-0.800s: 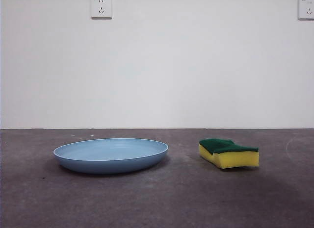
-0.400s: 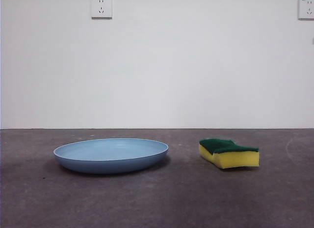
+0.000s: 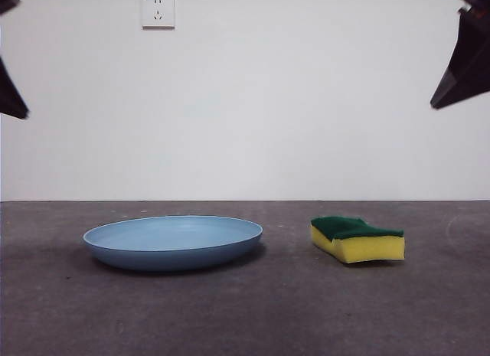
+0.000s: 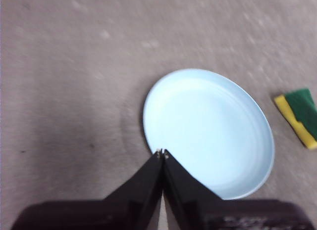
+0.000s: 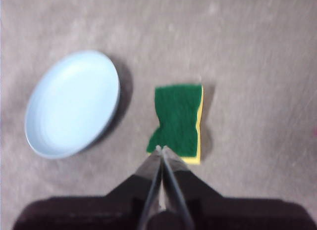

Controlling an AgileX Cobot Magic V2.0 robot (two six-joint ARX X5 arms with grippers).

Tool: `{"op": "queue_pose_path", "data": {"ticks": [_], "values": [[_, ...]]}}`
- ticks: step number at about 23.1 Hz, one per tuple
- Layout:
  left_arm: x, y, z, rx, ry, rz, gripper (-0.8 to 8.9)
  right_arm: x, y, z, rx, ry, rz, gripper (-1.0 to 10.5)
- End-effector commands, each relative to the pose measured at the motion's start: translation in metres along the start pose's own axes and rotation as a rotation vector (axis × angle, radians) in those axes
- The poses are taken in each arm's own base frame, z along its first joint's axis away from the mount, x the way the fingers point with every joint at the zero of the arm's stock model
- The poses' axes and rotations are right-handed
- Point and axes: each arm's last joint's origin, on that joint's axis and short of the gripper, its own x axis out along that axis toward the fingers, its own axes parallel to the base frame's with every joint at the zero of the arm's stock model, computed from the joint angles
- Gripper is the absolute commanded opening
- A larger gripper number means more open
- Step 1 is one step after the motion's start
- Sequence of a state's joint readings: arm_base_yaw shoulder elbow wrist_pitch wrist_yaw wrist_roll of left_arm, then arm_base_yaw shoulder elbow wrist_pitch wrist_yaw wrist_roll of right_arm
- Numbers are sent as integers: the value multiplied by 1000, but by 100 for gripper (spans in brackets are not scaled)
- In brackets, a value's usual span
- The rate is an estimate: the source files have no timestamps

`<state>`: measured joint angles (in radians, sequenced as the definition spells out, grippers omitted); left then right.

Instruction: Pick up the plate,pick up the cloth,clean the plate with the cloth

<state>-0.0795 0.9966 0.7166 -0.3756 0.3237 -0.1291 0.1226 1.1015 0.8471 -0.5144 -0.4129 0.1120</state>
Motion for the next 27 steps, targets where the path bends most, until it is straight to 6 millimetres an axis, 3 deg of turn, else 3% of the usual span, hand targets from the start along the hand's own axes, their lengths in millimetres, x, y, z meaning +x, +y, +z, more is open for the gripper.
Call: {"op": "queue_pose_path", "data": {"ticks": [1,3,4,5,8,11,16,22,27], "values": [[13,2,6,7,62,-42,78,5,-2,4,-19,34,0,142],[19,4,10,-1,81,-50,233,5,-2,4,-19,35,0,226],[24,5,11,-4,89,-60,360,5,-2,5,-19,33,-1,288],[27,5,12,-8,93,-65,388,5,-2,5,-19,33,-1,333],[37,5,16,1,79,-73,386,5,-2,5,-5,33,-4,418],[49,5,28,0,95,-68,386,5,-1,4,-2,36,2,416],[90,13,45,-23,215,-12,386,5,0,4,9,42,4,412],[145,17,23,-27,370,21,386,5,0,4,9,42,4,409],[168,13,6,4,435,71,385,5,0,4,9,42,4,409]]}}
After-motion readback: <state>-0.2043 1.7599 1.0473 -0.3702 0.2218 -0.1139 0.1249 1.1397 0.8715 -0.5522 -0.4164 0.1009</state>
